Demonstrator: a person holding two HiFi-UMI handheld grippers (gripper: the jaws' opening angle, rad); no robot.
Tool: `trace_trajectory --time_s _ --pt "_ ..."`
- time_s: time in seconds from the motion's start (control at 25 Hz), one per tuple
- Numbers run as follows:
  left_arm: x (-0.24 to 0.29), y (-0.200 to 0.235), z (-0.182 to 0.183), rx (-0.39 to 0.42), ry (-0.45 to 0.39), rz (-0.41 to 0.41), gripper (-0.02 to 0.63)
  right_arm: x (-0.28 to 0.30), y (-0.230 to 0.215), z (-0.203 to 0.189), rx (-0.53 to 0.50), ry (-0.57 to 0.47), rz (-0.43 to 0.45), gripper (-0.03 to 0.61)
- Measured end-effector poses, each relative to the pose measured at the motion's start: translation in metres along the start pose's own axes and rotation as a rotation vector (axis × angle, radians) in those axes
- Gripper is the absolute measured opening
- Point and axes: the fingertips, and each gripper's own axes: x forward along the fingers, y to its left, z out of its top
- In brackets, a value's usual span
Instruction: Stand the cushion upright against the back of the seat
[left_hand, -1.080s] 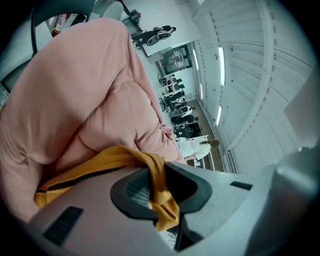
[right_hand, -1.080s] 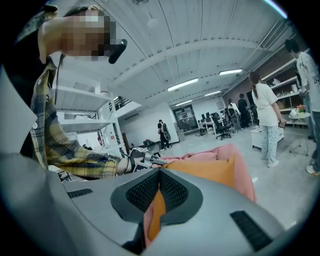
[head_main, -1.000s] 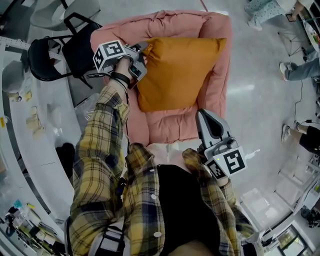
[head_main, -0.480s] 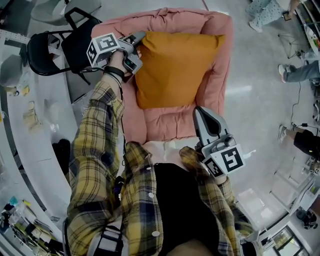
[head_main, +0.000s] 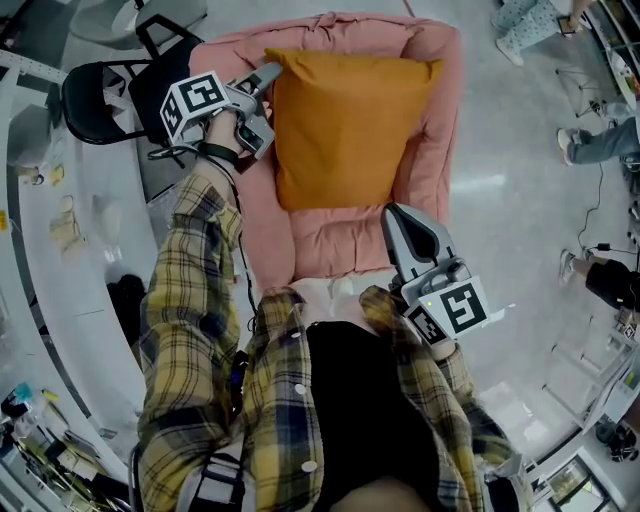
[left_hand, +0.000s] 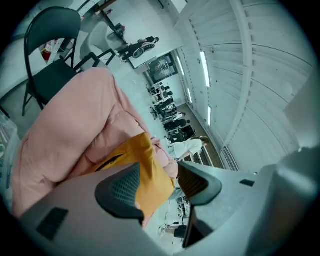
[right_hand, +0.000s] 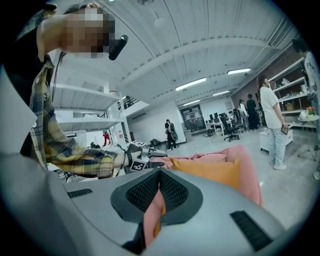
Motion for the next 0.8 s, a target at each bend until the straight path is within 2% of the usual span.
trace_trajectory --time_s 0.08,0.2,0.4,0.56,0.68,0.8 --pt "-0.009 -0.010 -0.014 0.023 0.001 -0.025 0.224 -0.007 0.004 0.001 -0.006 -0.009 0.009 0.018" --pt "-0.024 -0.026 -0.039 0.057 0.000 -0.054 0.166 -0.022 0.009 0.002 -0.019 -0.026 0.020 0.018" --pt "-0.059 -0.065 -0.101 0.136 0.003 -0.097 0.074 -0.066 0.025 0.003 -0.044 -0.061 0.027 0.018" --pt "-0.096 -0.114 -0.157 0.169 -0.003 -0.210 0.011 -0.108 0.041 0.007 -0.070 -0.092 0.030 0.018" --pt "-0.125 -0.152 -0.199 0.201 -0.026 -0.290 0.005 -0.138 0.049 0.006 -0.081 -0.110 0.040 0.018" --pt "-0.153 -0.177 -0.243 0.299 -0.052 -0.309 0.005 -0.168 0.061 0.000 -0.086 -0.125 0.053 0.018"
